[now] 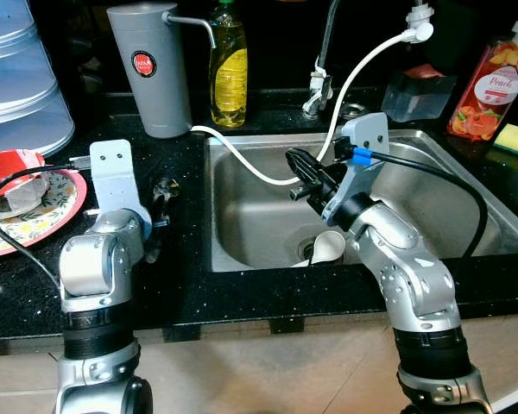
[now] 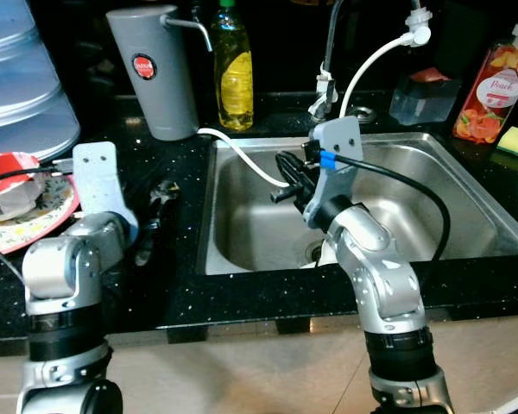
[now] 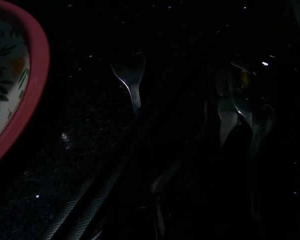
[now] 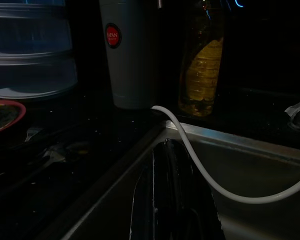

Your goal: Kitchen organization

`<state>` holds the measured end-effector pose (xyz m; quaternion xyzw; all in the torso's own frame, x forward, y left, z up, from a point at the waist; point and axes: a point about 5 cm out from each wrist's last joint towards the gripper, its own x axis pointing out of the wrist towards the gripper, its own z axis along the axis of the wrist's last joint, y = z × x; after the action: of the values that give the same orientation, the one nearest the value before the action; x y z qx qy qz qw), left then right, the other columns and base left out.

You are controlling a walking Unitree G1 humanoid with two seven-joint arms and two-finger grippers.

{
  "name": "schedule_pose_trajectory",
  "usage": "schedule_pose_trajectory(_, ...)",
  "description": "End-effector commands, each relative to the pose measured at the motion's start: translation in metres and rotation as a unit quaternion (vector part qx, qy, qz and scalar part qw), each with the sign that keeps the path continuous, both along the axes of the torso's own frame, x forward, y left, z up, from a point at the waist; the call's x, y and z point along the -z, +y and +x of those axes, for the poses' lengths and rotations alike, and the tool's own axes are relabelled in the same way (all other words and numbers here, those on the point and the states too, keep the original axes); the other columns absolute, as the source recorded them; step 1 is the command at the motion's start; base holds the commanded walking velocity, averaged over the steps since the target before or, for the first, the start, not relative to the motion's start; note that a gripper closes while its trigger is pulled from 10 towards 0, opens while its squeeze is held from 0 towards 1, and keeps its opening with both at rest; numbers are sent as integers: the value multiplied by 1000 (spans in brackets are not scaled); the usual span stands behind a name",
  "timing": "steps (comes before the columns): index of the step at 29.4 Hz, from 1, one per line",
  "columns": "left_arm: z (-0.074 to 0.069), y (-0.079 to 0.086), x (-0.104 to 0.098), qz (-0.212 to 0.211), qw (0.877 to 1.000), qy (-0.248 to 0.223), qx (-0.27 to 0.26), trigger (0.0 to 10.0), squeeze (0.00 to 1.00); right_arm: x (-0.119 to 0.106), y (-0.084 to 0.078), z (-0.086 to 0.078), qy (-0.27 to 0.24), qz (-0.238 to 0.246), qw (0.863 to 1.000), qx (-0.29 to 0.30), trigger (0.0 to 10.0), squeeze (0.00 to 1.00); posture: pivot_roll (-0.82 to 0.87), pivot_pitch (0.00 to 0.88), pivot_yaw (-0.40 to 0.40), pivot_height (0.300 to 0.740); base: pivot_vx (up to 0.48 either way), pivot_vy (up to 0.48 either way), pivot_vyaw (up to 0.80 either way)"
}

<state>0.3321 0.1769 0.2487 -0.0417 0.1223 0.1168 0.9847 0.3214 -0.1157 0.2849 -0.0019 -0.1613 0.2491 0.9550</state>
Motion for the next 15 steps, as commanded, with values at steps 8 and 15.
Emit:
schedule_pose_trajectory(8, 0, -1, -5, 20, 1000, -17, 8, 10000, 0, 2, -1, 0, 3, 2, 1000, 4, 10000, 0, -36, 106, 38, 740, 0, 0, 0)
schedule_pose_trajectory(15, 1, -10, -8, 22, 999, -30, 33, 10000, 0, 2, -2, 0, 4, 2, 1000, 5, 10000, 0, -36, 106, 38, 740, 0, 0, 0)
